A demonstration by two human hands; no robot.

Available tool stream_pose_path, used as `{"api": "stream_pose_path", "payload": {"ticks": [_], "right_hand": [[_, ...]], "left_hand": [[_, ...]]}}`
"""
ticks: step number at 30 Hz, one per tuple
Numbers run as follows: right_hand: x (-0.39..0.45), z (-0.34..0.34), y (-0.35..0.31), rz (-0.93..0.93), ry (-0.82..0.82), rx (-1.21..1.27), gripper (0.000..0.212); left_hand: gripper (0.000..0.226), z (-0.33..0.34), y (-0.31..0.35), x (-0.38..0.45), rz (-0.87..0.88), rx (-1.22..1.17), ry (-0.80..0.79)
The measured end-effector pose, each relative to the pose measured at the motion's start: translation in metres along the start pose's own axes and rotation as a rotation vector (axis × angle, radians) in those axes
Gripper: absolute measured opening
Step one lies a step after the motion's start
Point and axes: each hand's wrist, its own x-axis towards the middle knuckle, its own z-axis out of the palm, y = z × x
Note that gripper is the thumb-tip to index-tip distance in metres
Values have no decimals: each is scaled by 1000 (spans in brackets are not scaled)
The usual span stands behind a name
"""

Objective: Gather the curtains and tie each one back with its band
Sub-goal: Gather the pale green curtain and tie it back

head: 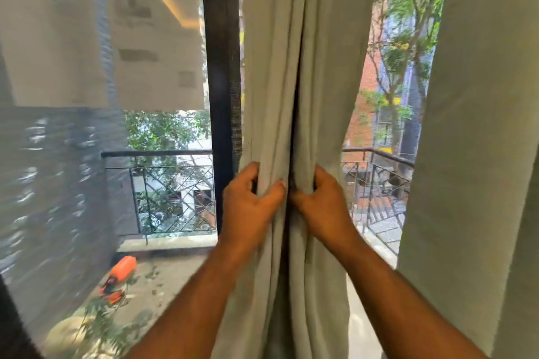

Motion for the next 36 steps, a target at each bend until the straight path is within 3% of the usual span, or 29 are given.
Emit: {"api": "stream_pose_path", "payload": {"ticks": [3,6,9,13,15,18,21,23,26,28,30,33,36], "right_hand": [[-14,-18,8,2,26,54,36],[-39,-18,15,-18,-67,-7,32],[-58,-17,23,-37,-95,-11,18],[-80,-19,33,13,-151,144,31],[-88,-18,33,38,-179,265,24],[-93,-15,32,73,-140,380,34],[-93,-6,28,54,-45,276,30],[-92,-5,29,31,73,143,26],[-87,-25,39,53,250,71,29],[-91,-29,39,50,292,94,28],[-97,-12,28,54,182,92,15],[-107,15,5,1,-69,177,20],[-107,10,-2,2,-122,271,28]], "left_hand": [[26,-3,-2,-17,-20,-1,26],[24,3,-7,-51,-76,25,-20],[19,9,-6,-74,-120,-42,45],[16,4,-4,-89,-180,-72,4],[22,1,-5,-94,-239,-159,-21],[28,-9,-5,-94,-285,-240,-72],[34,-14,-6,-92,-239,-197,-126],[44,-26,-10,-89,-136,-43,-11],[57,-76,-28,-78,-11,122,385],[52,-95,-35,-75,-37,168,551],[42,-68,-30,-84,-149,39,455],[35,-16,-12,-115,-162,-78,173],[25,-20,-16,-118,-162,-183,82]]}}
